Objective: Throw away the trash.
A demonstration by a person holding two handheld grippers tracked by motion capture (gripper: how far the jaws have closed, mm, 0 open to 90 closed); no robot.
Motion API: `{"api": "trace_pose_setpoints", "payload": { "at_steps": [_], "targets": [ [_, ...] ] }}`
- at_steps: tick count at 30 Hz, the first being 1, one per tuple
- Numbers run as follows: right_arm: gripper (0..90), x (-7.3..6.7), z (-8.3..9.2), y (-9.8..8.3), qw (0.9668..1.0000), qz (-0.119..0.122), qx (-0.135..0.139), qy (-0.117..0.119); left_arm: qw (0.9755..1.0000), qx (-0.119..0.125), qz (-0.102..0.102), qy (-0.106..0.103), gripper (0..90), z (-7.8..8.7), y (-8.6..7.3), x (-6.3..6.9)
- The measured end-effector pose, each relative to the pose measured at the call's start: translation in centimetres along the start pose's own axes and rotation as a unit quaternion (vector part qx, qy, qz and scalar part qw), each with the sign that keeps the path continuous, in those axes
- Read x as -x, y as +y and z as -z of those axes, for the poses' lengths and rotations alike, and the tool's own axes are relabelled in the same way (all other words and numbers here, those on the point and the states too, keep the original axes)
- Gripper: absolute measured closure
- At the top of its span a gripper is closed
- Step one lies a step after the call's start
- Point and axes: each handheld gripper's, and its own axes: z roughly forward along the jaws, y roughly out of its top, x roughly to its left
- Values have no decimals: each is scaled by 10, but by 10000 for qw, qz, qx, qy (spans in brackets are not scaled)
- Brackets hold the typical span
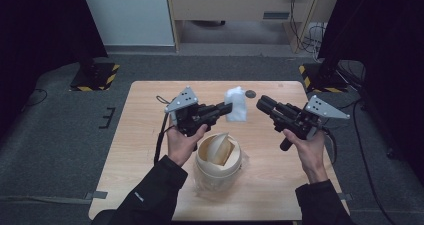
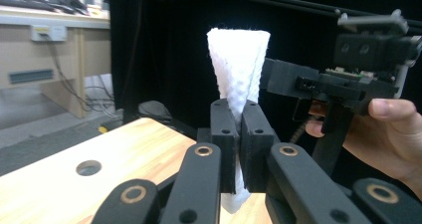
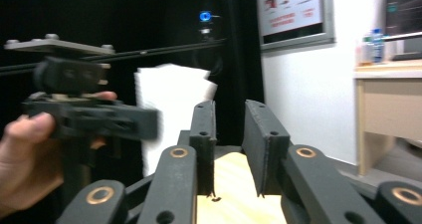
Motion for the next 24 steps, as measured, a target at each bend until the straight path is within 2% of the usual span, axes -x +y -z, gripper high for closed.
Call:
{"api": "trace_pose_setpoints", "payload": {
  "at_steps": [2,4,6,9,12,13,15,17,21,24],
  "targets": [
    [727,3,3,-1,10000,-14,-8,-78,10000,36,15,38,859,4,1,-1],
    [699,12,9,-7,9993,11,-146,-334,9996,118,65,229,859,22,1,-9],
    [665,16,12,-14,9986,13,-249,-476,9992,140,109,345,859,32,0,-13],
    [625,26,17,-28,9957,50,-514,-768,9986,127,177,475,860,46,-6,-18],
    [608,31,20,-34,9943,29,-599,-881,9982,87,197,551,860,53,-11,-20],
    [596,36,24,-44,9921,0,-693,-1047,9978,62,229,614,860,57,-16,-22],
    [578,40,28,-54,9898,-6,-798,-1176,9974,21,260,665,859,61,-21,-24],
    [573,41,29,-58,9889,-12,-847,-1220,9972,-2,282,690,860,64,-26,-25],
    [523,49,39,-82,9827,-71,-1152,-1447,9965,-130,345,754,860,68,-39,-25],
    [502,51,44,-89,9809,-86,-1240,-1494,9962,-181,381,766,859,69,-46,-25]
  ]
}}
